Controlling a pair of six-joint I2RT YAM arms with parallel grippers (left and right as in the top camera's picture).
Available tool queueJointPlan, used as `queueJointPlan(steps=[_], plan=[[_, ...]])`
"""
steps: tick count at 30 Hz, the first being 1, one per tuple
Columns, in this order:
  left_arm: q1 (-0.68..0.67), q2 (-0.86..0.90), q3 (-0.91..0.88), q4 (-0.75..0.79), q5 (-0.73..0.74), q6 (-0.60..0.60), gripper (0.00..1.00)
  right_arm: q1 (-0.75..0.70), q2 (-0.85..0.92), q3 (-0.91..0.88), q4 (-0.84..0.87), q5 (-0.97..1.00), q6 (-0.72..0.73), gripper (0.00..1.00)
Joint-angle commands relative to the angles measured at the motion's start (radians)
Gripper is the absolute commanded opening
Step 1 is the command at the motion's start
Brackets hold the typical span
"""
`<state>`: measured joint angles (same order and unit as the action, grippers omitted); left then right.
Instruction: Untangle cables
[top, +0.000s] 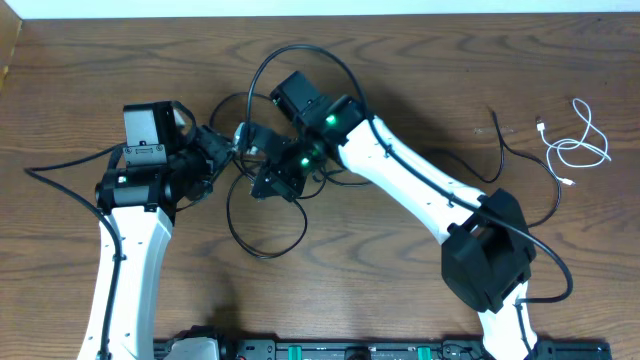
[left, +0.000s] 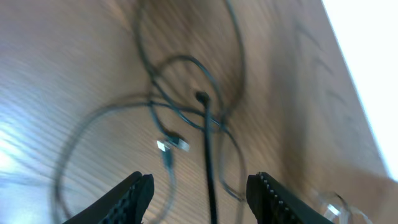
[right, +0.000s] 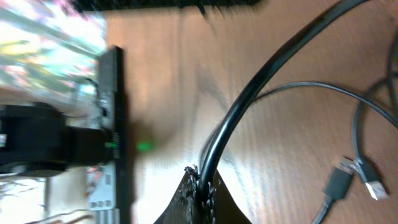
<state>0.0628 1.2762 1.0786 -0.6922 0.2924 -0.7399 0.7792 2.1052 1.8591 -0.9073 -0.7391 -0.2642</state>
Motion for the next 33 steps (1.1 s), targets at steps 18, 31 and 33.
queueJointPlan(steps=[18, 31, 33], plan=[[0.023, 0.390, 0.006, 0.167, 0.079, 0.020, 0.56, 0.075, 0.044, -0.062, -0.056, 0.186, -0.252, 0.04], [0.042, 0.583, 0.006, 0.243, 0.085, 0.021, 0.56, 0.095, 0.044, -0.207, 0.101, 0.187, -0.321, 0.16], [0.042, 0.595, 0.006, 0.254, 0.085, 0.021, 0.56, 0.101, 0.044, -0.231, 0.133, 0.187, -0.321, 0.20]])
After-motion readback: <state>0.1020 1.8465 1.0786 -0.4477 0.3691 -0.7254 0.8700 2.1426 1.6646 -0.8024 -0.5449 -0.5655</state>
